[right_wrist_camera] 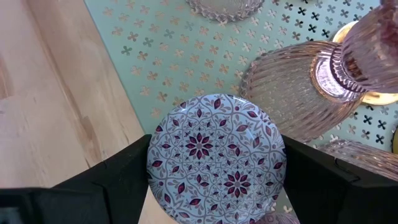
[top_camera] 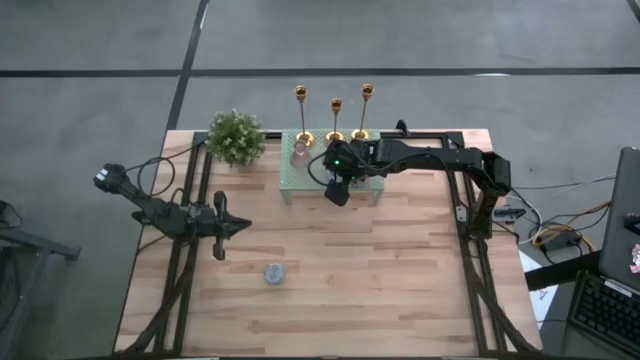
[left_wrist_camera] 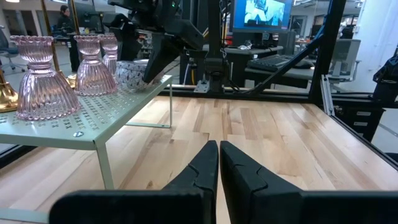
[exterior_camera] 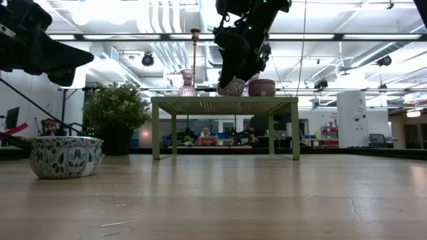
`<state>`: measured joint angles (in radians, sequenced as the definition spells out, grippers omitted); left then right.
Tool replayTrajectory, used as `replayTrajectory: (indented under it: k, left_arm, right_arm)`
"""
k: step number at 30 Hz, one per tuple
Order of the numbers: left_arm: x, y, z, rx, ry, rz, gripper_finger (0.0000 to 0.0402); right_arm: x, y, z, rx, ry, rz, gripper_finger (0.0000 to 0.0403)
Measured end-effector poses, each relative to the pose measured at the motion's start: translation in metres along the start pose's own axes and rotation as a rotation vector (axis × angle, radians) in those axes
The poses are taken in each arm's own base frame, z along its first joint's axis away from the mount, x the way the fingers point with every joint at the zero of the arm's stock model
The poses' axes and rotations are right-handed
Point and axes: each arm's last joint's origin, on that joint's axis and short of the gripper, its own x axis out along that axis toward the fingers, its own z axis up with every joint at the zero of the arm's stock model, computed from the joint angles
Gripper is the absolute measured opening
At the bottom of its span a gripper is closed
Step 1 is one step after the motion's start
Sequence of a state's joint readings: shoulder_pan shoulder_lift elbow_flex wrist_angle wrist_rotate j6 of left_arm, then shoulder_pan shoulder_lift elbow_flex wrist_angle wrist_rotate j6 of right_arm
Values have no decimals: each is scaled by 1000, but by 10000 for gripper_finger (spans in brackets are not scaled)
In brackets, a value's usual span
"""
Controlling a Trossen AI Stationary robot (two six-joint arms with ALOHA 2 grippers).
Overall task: Stock candles and vases on shelf
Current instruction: Align the red patterned scented candle with the other pink patterned scented candle on the shelf
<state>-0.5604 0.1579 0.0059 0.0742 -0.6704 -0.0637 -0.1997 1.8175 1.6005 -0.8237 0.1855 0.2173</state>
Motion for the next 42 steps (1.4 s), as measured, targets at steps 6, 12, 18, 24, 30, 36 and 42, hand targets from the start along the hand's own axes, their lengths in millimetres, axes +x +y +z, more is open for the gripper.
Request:
replayTrajectory:
  k: [6, 12, 18, 24, 30, 36, 42]
  left_arm:
    - [0, 0, 0, 0, 0, 0, 21]
    - [0, 0, 0, 0, 0, 0, 21]
    - [0, 0, 0, 0, 0, 0, 21]
    - [0, 0, 0, 0, 0, 0, 21]
    - [0, 0, 0, 0, 0, 0, 21]
    - [0, 0, 0, 0, 0, 0, 21]
    - [0, 0, 0, 0, 0, 0, 21]
  right_arm:
    - [0, 0, 0, -8, 0, 2, 302]
    - [2, 0, -1, -12, 6, 0, 318]
    - [5, 0, -3, -10, -4, -2, 336]
    - [5, 1, -1, -12, -18, 3, 337]
    - [5, 1, -1, -12, -20, 7, 338]
    - [4, 2, -1, -12, -21, 9, 339]
    - [4, 2, -1, -12, -22, 9, 331]
